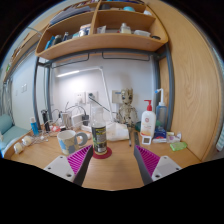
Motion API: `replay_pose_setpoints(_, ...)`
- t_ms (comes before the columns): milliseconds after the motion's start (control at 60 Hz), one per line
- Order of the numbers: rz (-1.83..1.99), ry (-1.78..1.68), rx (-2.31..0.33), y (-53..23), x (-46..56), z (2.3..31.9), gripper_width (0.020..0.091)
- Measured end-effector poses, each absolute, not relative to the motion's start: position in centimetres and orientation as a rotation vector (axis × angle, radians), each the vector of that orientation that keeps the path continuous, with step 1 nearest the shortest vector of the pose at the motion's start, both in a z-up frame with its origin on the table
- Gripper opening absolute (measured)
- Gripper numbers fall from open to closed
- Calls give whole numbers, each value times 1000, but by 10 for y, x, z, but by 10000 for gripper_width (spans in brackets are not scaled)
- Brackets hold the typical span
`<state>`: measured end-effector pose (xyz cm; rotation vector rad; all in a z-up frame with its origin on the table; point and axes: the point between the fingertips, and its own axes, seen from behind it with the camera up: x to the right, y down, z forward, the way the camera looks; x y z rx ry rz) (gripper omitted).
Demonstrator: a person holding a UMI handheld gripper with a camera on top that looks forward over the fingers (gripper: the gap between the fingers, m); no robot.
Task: Pour water
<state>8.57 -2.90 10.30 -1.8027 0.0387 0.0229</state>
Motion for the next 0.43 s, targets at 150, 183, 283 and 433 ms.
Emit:
replay_pose_setpoints(150,18,94,-1786,-56,101,111,824)
replay_pose_setpoints(183,21,101,-1784,-60,103,112,827)
replay_pose_setpoints(283,5,132,-1773,-69,114,114,828)
replay_pose_setpoints(433,-34,156,-1755,-76,132,116,829)
